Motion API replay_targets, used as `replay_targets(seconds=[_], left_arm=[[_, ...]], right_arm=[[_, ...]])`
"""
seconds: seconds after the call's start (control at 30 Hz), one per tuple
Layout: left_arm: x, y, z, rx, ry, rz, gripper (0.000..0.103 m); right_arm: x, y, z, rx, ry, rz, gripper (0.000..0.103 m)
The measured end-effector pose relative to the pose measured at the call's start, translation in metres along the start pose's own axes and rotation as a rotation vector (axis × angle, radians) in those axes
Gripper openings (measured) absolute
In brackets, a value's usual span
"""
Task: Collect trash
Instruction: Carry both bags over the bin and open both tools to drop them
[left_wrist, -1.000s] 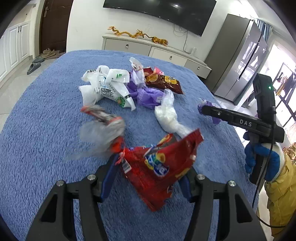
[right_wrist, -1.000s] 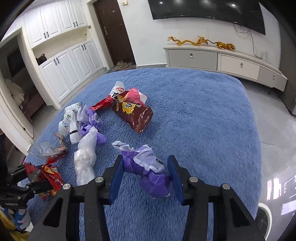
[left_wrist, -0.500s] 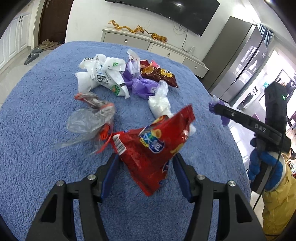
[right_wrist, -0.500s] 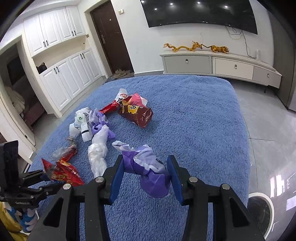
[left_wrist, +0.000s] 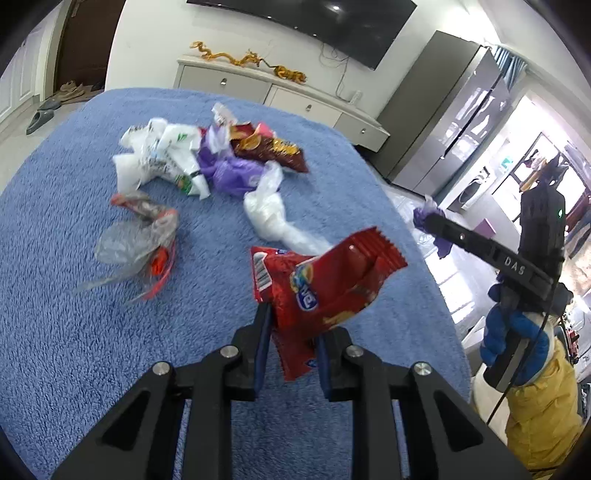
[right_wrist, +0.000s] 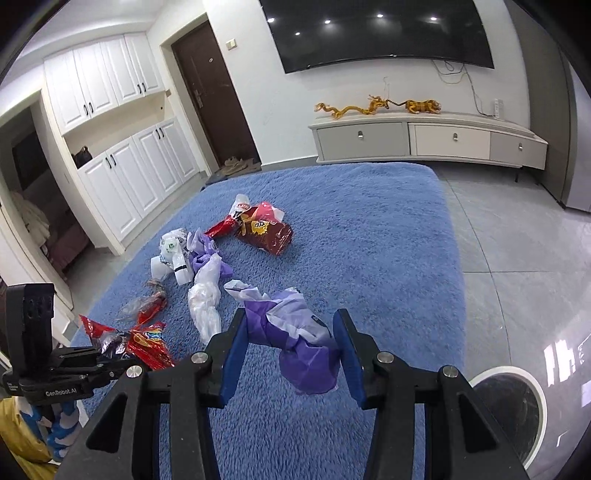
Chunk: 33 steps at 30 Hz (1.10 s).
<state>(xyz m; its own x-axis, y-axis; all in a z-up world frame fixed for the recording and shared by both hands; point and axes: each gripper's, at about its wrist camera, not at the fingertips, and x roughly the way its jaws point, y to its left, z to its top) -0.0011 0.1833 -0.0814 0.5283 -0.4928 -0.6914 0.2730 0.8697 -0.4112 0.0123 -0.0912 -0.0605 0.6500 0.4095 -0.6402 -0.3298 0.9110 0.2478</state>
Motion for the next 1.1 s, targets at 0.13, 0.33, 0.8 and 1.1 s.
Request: replay_targets(seconds=[0.13,0.33,0.8,1.1], left_arm=[[-0.007,-0.012,0.012,0.027,-0.015,-0.028,0.021],[0.002,-0.053,0.045,0.099,-0.021,-0.096,0.021],[0.124,-0.237,0.087,0.343,0.101,-0.261,0.021],[0.214,-0.298,0.076,0.41,0.222,-0.226,0.021]], right_arm=[[-0.022,-0.012,-0.002,0.029,-0.038,-0.015,0.044],[-0.062,-0.047,-0.008,0.098,-0.103,-0.075,0.044],[-0.13,-0.176,-0.058,0.33,-0.11,-0.303,0.044],[-0.108,-0.239,-0.083,0.432,0.033,-0.347,0.044]])
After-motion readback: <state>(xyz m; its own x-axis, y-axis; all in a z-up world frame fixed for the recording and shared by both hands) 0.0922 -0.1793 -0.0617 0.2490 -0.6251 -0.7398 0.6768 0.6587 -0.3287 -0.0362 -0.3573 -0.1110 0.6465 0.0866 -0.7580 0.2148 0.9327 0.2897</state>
